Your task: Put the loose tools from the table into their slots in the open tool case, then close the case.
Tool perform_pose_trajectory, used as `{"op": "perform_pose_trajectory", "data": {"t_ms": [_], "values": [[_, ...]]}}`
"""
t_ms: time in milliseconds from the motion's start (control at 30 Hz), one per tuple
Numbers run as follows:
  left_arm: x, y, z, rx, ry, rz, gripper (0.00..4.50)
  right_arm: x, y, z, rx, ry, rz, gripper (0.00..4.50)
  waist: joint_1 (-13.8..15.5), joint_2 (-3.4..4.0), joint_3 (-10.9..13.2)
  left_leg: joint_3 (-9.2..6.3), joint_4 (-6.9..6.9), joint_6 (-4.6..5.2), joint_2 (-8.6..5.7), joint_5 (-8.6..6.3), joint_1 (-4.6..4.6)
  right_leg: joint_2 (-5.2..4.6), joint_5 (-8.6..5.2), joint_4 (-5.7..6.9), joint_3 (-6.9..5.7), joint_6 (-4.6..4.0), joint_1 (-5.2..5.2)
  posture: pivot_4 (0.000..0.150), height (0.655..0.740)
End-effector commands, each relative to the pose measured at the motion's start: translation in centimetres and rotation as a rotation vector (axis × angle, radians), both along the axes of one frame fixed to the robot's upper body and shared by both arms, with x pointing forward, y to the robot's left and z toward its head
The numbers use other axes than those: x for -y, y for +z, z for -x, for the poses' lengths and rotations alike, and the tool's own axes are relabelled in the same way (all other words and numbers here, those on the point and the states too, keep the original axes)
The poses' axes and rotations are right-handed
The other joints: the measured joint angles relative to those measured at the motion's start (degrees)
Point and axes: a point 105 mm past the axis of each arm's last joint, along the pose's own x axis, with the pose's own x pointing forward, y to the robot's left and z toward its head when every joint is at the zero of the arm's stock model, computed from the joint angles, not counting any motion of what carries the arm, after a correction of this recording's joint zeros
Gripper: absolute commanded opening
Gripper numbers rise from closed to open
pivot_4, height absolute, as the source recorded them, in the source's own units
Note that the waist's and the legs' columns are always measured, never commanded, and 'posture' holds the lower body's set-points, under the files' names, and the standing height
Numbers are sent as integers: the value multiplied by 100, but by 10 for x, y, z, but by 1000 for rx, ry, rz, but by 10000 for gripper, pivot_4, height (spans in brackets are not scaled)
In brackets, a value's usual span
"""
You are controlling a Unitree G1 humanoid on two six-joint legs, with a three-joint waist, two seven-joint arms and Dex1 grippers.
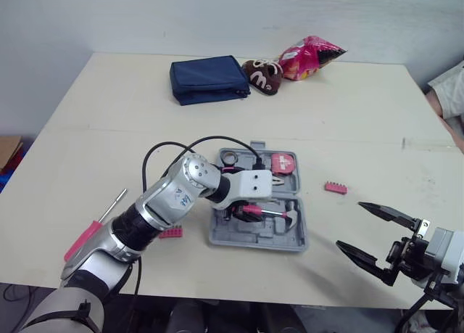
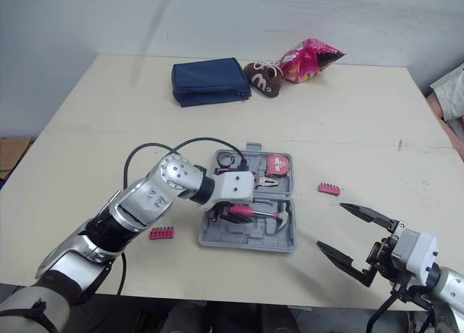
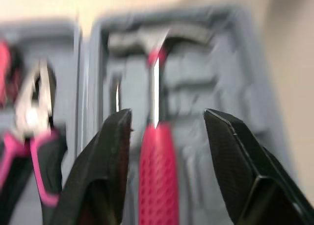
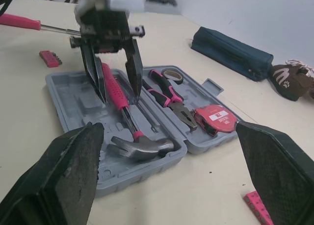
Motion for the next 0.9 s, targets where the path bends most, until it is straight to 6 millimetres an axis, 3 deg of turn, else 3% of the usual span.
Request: {"op": "perform_pose_trajectory", "data": {"t_ms": [33, 133, 200, 300, 467, 900], "values": [[-6, 22, 0, 61, -47, 130, 23047, 0, 10, 2, 41, 0, 4, 45000, -24, 1, 0, 0, 1, -2, 1, 1, 1, 1, 0, 2, 0, 0, -1, 1500, 7400], [-14, 24, -8, 93, -51, 240, 23047, -1, 9, 1, 41, 2, 4, 45000, -25, 2, -1, 1, 0, -3, 2, 2, 7, 3, 0, 6, 2, 0, 0, 1500, 7400], [-18, 24, -13, 77, -29, 315, 14860, -1, 9, 1, 40, 3, 3, 45000, -14, 2, -1, 1, 2, -3, 2, 2, 7, 2, 0, 6, 2, 0, 1, 1500, 7400], [-24, 6, -19, 46, 0, 343, 526, -1, 9, 0, 41, 0, -1, 45000, -6, 2, -1, 0, 4, 0, -1, 1, 4, -1, 0, 5, 0, 0, 0, 1500, 7400], [-20, -16, -17, 1, -6, 323, 155, -1, 8, -2, 43, -4, -2, 45000, 4, 1, -1, -1, 5, 2, -2, -1, -1, -2, 1, 3, -3, 1, 0, 1500, 7400], [-23, -43, -22, -63, 87, 262, 155, -3, 12, -4, 48, -16, 3, 45000, -12, 2, -1, -1, 4, 1, 0, 0, 3, 0, 1, 6, -2, 1, 2, 1500, 7400]]}}
